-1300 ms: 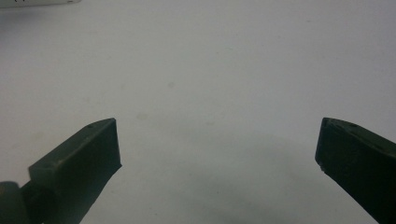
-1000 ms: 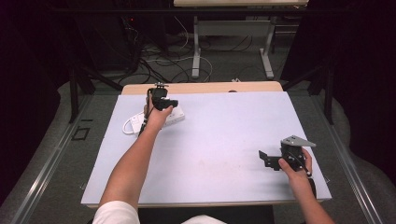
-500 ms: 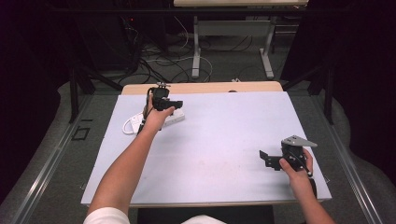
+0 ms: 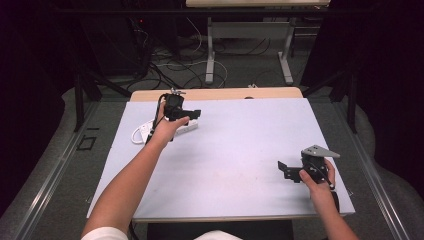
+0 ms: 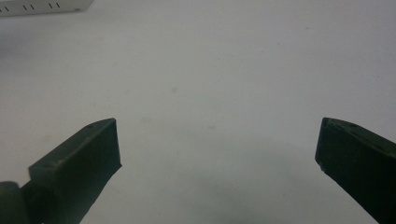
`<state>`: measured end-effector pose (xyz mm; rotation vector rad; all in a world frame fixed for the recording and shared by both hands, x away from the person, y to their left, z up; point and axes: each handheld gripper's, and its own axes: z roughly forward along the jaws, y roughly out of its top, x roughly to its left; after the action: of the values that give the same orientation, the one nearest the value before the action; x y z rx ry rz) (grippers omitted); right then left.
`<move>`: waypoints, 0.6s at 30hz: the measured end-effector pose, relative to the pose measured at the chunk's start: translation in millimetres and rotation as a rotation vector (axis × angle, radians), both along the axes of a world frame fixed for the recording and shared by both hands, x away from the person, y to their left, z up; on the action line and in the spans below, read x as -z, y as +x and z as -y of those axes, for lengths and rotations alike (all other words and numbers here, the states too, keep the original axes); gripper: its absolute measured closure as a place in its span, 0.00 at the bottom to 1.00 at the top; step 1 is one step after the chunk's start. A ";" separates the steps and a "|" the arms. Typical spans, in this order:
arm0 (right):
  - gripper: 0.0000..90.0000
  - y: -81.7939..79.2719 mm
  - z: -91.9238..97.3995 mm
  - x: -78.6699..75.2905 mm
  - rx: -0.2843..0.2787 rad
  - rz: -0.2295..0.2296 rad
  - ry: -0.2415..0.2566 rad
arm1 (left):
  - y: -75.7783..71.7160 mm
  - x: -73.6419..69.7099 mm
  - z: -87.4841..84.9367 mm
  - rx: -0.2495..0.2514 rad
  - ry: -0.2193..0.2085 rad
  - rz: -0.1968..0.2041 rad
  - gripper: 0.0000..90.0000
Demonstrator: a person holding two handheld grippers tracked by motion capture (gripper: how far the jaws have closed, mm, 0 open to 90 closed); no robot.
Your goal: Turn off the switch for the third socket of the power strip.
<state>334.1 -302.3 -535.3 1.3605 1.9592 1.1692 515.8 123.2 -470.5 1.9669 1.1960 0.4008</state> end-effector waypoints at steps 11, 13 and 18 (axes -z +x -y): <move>0.00 -0.6 -0.8 -0.2 0.001 -0.001 0.001 | -16.2 -12.1 -2.0 0.038 -0.039 0.036 0.16; 0.00 -0.7 -0.8 -0.2 0.001 -0.001 0.001 | -19.8 -14.0 -2.5 0.048 -0.048 0.043 0.16; 0.00 -0.8 -1.0 -0.5 0.001 0.000 0.002 | -30.7 -19.2 -3.2 0.068 -0.049 0.059 0.17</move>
<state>333.2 -301.3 -534.9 1.3627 1.9576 1.1703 485.1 126.4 -451.2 1.9349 1.0895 0.3883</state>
